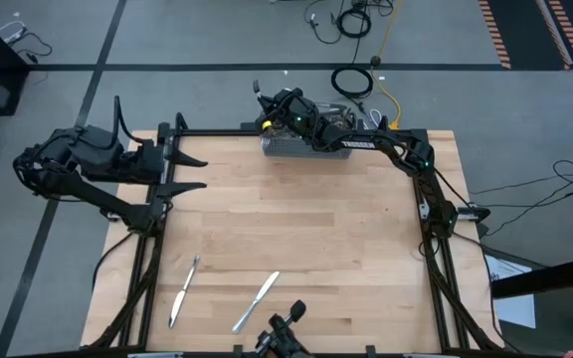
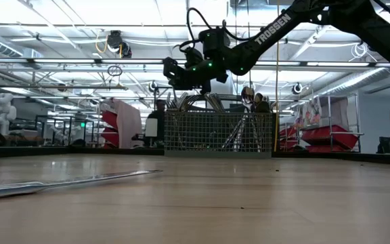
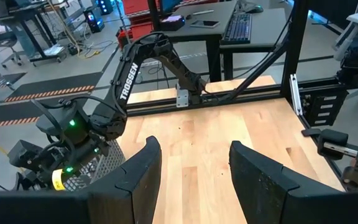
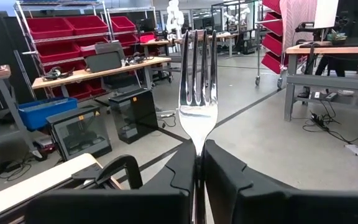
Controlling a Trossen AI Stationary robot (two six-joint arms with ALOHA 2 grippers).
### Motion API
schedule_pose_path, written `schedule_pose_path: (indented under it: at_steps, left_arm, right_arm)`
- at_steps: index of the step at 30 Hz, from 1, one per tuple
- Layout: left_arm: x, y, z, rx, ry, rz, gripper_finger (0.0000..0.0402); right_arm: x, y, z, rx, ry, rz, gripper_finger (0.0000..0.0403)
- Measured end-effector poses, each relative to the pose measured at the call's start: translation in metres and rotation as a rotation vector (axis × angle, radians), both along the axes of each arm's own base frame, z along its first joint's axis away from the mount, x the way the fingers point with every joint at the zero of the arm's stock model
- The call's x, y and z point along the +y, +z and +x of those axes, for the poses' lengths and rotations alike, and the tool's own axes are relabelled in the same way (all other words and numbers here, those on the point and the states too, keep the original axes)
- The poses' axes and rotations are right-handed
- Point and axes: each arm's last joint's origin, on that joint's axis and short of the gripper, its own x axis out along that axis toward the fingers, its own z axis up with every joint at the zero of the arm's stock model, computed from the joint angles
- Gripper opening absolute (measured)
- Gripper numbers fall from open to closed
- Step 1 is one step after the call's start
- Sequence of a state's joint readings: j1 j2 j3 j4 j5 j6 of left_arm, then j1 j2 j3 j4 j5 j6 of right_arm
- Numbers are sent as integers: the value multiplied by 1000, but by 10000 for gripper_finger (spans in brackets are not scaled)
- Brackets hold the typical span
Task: Sort silverware
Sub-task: Put the silver fork into the silverware organizer
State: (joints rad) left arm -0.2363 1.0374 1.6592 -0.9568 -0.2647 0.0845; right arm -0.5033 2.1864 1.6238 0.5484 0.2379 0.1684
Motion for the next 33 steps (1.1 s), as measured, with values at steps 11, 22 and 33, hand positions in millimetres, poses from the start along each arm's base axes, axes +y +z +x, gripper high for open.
schedule_pose_path:
  at_steps: [11, 22, 33]
  left_arm:
    - [0, 0, 0, -4, 2, -1, 191]
    - [0, 0, 0, -6, 11, -27, 191]
    - [-1, -10, 9, 92, 79, -75, 191]
  right_arm:
    - [0, -1, 0, -13, -3, 22, 32]
    - [2, -5, -3, 83, -6, 74, 109]
    - [27, 87, -37, 140, 45, -91, 179]
